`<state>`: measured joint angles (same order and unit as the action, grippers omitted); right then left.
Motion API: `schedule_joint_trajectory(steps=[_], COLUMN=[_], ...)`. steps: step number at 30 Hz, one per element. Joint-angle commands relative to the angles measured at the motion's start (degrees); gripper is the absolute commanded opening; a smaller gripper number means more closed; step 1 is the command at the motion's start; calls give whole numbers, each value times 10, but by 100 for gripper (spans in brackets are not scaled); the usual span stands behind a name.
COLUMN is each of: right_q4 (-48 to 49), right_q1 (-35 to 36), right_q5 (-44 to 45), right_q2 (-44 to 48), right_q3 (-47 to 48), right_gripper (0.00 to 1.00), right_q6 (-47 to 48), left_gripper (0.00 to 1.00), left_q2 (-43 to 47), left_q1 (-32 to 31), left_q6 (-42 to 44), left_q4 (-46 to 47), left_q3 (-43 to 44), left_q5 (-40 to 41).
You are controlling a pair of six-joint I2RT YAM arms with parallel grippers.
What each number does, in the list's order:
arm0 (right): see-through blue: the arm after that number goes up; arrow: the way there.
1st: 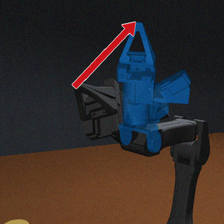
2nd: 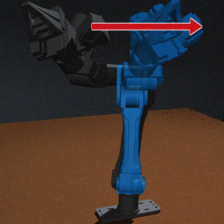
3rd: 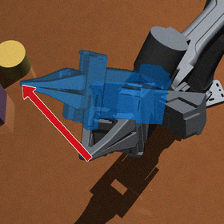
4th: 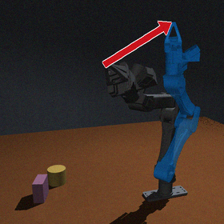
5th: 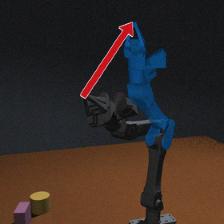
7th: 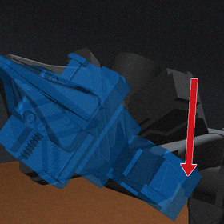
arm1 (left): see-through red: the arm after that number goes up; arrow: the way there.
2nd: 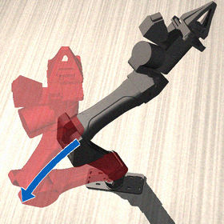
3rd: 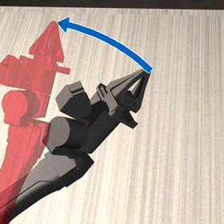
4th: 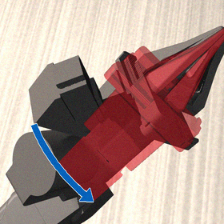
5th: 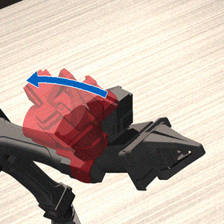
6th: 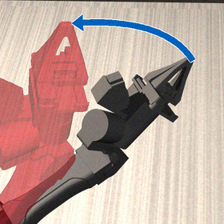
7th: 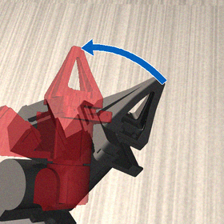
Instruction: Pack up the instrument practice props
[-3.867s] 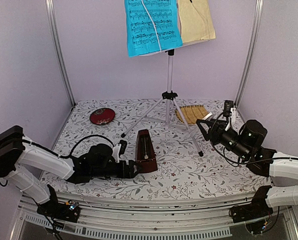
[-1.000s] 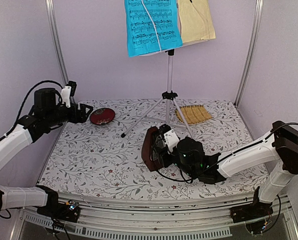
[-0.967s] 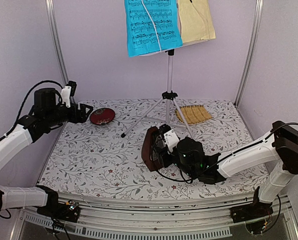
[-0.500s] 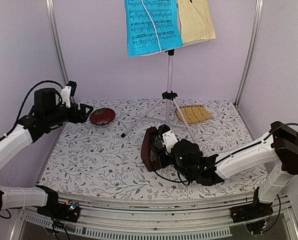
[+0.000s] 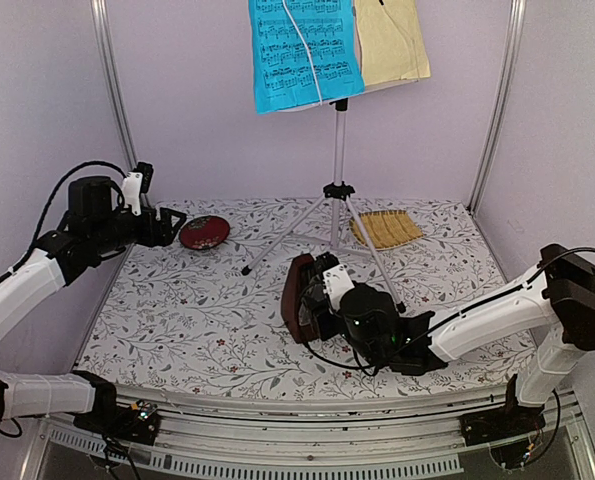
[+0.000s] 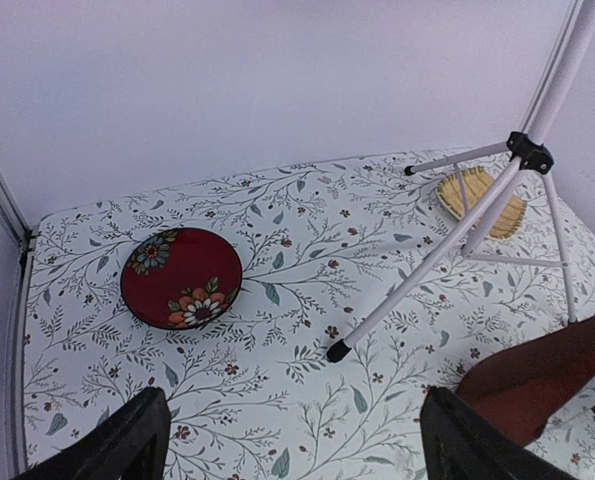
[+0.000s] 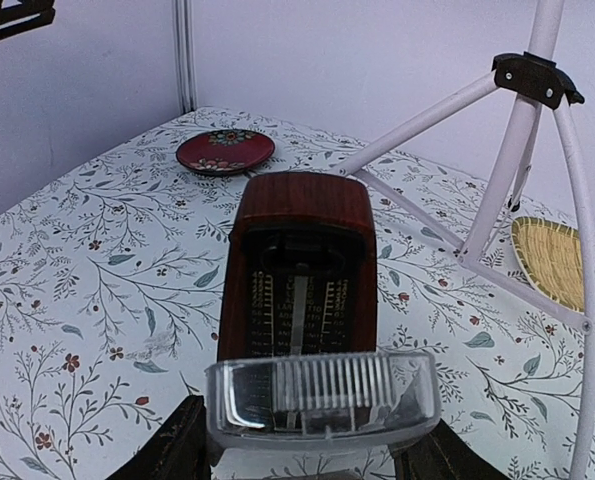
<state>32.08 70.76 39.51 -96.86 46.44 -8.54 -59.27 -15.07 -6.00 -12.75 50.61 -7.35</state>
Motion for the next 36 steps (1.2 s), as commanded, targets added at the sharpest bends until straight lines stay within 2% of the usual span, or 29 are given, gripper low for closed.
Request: schedule_joint_trajectory(steps=[1, 36], right_q4=[-13, -13], right_q1=[9, 12], right_q5=[20, 54], right_q2=[17, -43], right_q3=[11, 49], right_gripper=[50, 50], right_q6=[-16, -24], left_gripper=[89, 88], left_q2=[-2, -7], left_q1=[5, 6], left_q6=[-2, -4], left_q4=[7, 10], left_q3=[-8, -10], left_q5=[-10, -15])
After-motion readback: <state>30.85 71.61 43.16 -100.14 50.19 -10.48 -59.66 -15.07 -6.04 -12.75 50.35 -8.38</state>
